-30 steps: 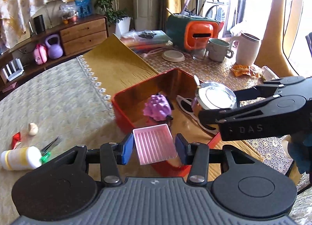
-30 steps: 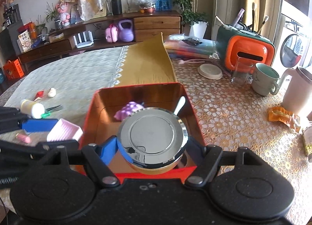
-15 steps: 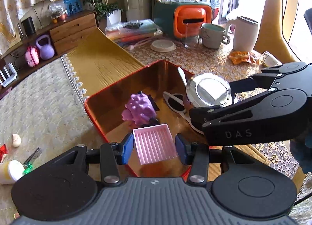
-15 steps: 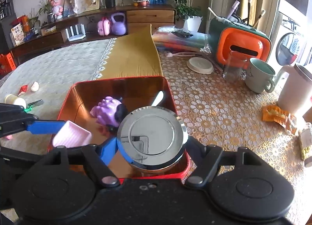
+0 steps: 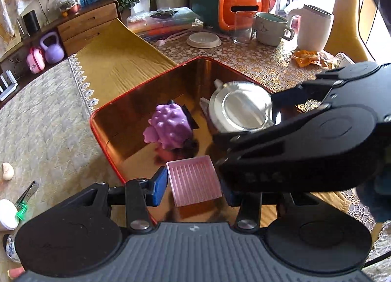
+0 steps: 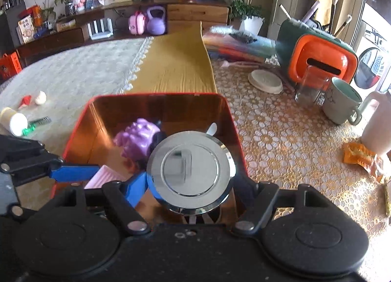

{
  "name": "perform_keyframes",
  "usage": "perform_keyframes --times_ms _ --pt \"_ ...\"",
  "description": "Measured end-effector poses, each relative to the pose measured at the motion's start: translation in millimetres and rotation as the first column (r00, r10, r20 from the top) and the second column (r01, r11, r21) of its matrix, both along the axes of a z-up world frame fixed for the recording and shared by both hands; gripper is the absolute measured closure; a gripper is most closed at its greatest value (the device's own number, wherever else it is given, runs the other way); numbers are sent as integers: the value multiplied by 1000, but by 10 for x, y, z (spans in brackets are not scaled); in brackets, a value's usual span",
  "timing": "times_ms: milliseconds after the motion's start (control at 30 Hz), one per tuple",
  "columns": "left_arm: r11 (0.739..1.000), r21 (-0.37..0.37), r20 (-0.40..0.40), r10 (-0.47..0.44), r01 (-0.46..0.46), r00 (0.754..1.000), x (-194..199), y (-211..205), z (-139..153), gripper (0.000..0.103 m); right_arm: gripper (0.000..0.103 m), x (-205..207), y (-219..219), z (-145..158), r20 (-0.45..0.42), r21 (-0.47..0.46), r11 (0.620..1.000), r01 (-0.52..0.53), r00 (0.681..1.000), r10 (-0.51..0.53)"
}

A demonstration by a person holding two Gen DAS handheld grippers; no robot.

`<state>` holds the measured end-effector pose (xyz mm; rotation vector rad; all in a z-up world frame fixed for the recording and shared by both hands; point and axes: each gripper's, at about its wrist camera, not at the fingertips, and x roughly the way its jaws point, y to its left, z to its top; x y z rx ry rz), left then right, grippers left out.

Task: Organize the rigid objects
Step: 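Carry the pink dish into the red tin while the right tool lowers the silver compact inside, then open the left tool releasing the dish while the right tool releases the compact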

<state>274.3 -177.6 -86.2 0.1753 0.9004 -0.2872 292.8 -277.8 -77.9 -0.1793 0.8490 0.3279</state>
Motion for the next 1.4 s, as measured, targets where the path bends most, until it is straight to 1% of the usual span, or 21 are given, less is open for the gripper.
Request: perform_keyframes --times_ms 67,267,500,567,633,667,700,733,867,967,1167,1400 --pt "1000 1 1 -4 4 1000 4 -22 -19 57 28 15 -19 -44 -19 16 1000 12 1000 -11" --pt "1000 -20 -22 3 -4 1000 64 -19 -49 56 27 25 -19 -42 -23 25 1000 17 1000 -16" --pt "1000 -19 -40 -1 0 999 101 -46 -54 56 26 30 -12 -30 -37 38 998 41 999 -40" --pt "1000 -25 -52 2 -3 999 117 -45 -47 54 24 45 -27 -14 -46 49 997 54 998 -52" --pt "999 -50 -59 4 -7 998 115 -23 -25 43 24 56 -44 8 -51 60 996 61 997 -58" --pt "998 -60 -58 5 -8 998 108 -15 -11 41 24 61 -50 21 -51 64 996 68 997 -65" --pt "998 -66 -57 2 -6 998 94 -12 6 37 24 63 -57 34 -53 69 995 73 996 -69" --pt "998 -69 -56 -1 -3 998 74 -12 17 35 23 60 -67 48 -56 79 994 76 996 -72" --pt "997 -79 -48 6 -10 999 -21 18 68 35 23 18 -81 106 -55 104 991 82 996 -77" --pt "994 -106 -45 16 -20 999 -87 92 128 35 23 -47 -54 169 -45 108 992 72 997 -68" --pt "992 -127 9 13 -12 1000 -302 229 321 35 23 -191 -16 323 -18 116 992 52 999 -51" --pt "983 -177 48 55 -46 997 -523 477 517 35 22 -414 -14 484 8 152 987 43 999 -45"
